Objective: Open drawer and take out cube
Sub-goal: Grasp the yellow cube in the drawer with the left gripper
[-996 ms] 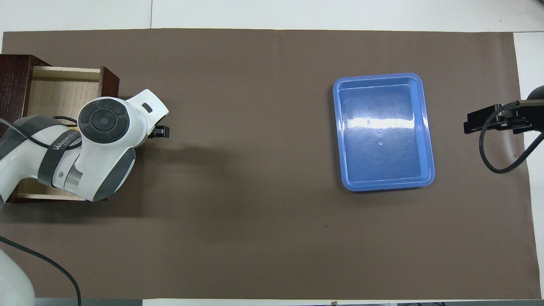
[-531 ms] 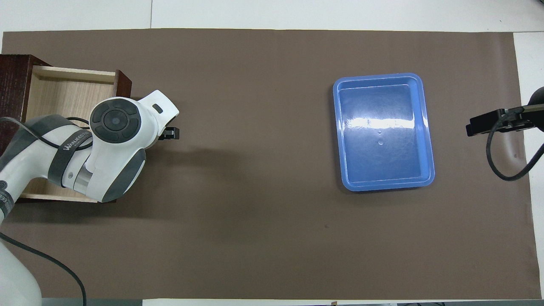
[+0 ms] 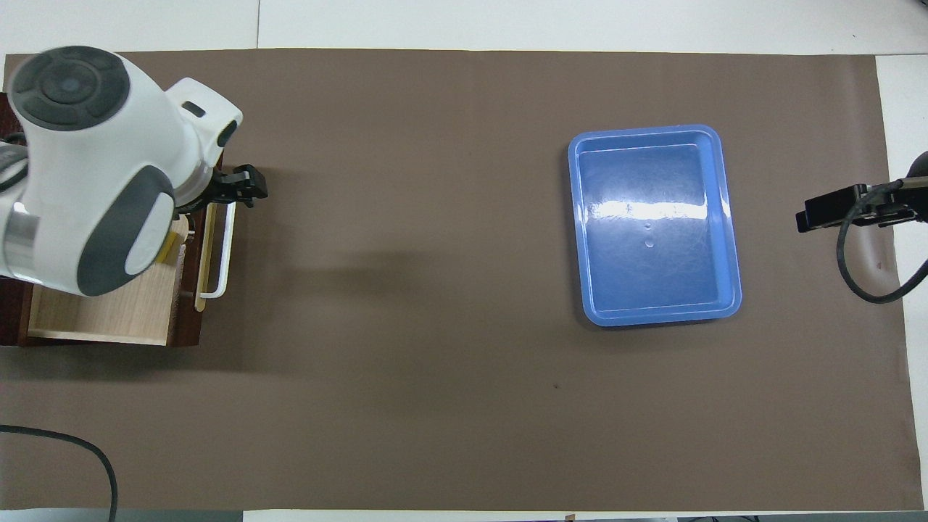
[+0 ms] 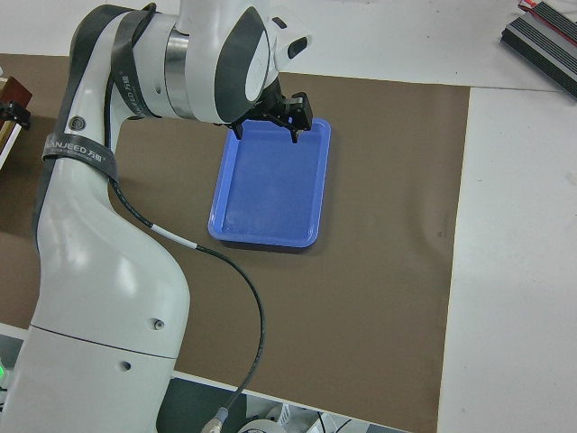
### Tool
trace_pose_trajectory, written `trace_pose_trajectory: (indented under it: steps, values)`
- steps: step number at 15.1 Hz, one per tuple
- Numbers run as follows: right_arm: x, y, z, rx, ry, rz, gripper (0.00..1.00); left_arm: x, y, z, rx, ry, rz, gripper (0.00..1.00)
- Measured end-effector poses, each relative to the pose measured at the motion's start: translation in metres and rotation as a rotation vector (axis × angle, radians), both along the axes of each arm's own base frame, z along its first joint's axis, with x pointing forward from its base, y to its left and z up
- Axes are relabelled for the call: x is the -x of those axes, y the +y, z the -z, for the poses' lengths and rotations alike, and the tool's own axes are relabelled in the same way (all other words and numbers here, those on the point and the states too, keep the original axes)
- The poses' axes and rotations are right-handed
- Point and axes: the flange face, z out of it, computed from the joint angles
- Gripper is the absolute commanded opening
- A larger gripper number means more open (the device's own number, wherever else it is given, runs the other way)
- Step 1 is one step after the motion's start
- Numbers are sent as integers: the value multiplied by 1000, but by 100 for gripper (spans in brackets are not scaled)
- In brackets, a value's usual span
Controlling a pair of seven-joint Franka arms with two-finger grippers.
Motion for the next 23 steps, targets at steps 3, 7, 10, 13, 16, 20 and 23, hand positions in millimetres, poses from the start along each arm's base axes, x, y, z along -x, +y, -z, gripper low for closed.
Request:
trace_pose_trajectory:
  steps: [3, 7, 10, 13, 16, 20, 23]
  values:
    - [1, 0, 0, -1, 1, 11, 100, -10, 62, -18, 39, -7, -263, 100]
    - [1, 2, 1, -1, 7, 58, 100, -17, 116, -9, 58, -36, -493, 100]
    - [3, 9, 8, -29, 30, 152, 100, -15, 139, 10, 57, -66, -644, 100]
    - [10, 16, 22, -65, 77, 262, 100, -6, 152, 29, 60, -95, -772, 100]
    - [16, 26, 43, -131, 148, 404, 100, 9, 153, 48, 62, -95, -813, 100]
    - [11, 42, 73, -264, 242, 621, 100, 14, 153, 55, 77, -127, -856, 100]
    - [-5, 68, 104, -347, 313, 759, 100, 14, 152, 68, 95, -165, -920, 55]
